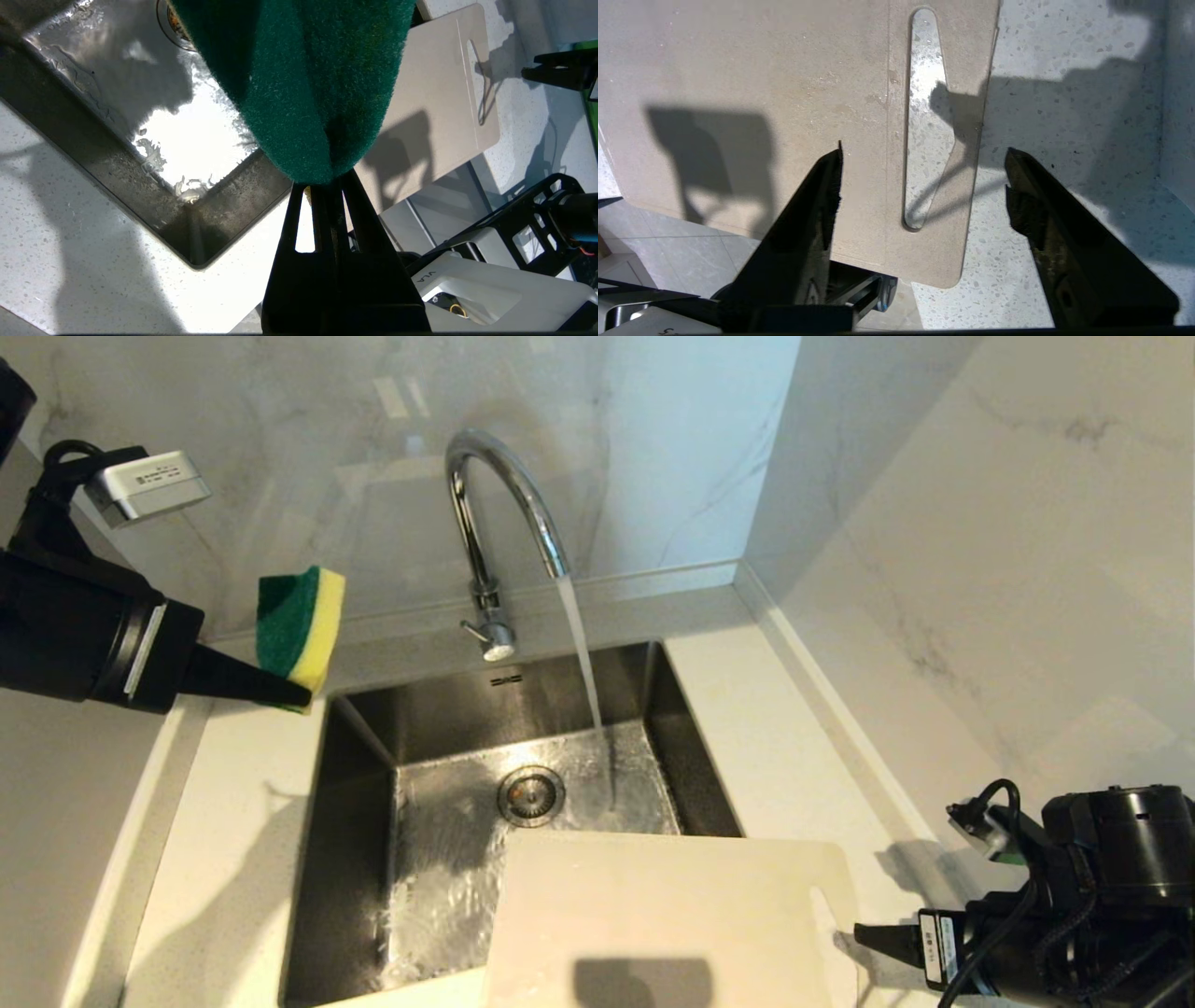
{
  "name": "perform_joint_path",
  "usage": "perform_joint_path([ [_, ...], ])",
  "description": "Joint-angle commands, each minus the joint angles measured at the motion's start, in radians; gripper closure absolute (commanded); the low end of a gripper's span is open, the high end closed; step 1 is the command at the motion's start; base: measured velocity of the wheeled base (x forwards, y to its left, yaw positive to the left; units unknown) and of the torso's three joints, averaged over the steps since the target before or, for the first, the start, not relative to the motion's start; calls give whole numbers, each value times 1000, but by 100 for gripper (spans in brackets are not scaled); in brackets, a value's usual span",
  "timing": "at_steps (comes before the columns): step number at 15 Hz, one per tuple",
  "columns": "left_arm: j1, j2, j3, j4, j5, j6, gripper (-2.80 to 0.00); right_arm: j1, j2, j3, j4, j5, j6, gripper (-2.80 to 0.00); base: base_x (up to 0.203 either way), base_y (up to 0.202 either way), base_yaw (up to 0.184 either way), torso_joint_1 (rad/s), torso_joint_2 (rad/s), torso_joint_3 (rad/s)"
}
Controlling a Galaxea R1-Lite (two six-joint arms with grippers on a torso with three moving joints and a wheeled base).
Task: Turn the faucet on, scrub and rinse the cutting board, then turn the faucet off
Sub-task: Put down the cutting board, then put down the cleaning cloth
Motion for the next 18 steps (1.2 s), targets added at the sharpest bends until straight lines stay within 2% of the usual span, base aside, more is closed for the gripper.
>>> perform_joint_path([
  [1,0,0,0,4,-2,-1,0,1,3,-7,-2,5,4,-280,0,0,0,0,0,0],
  [4,-1,0,0,4,-2,-1,0,1,4,-10,-1,33,10,-280,0,0,0,0,0,0],
  [5,0,-1,0,4,-2,-1,0,1,2,-4,-2,37,11,0,0,0,0,0,0,0],
  [7,-2,-1,0,4,-2,-1,0,1,1,-18,0,90,40,0,0,0,0,0,0,0],
  [10,0,-22,21,7,0,0,0,11,-55,-33,10,104,98,0,0,0,0,0,0,0],
  [13,-1,-28,22,6,0,1,0,89,-179,-58,67,122,236,0,0,0,0,0,0,0],
  [15,0,-34,26,7,2,4,0,111,-306,-106,189,121,289,0,0,0,0,0,0,0],
  [18,-2,-52,32,8,3,5,0,120,-533,-261,521,114,311,0,0,0,0,0,0,0],
])
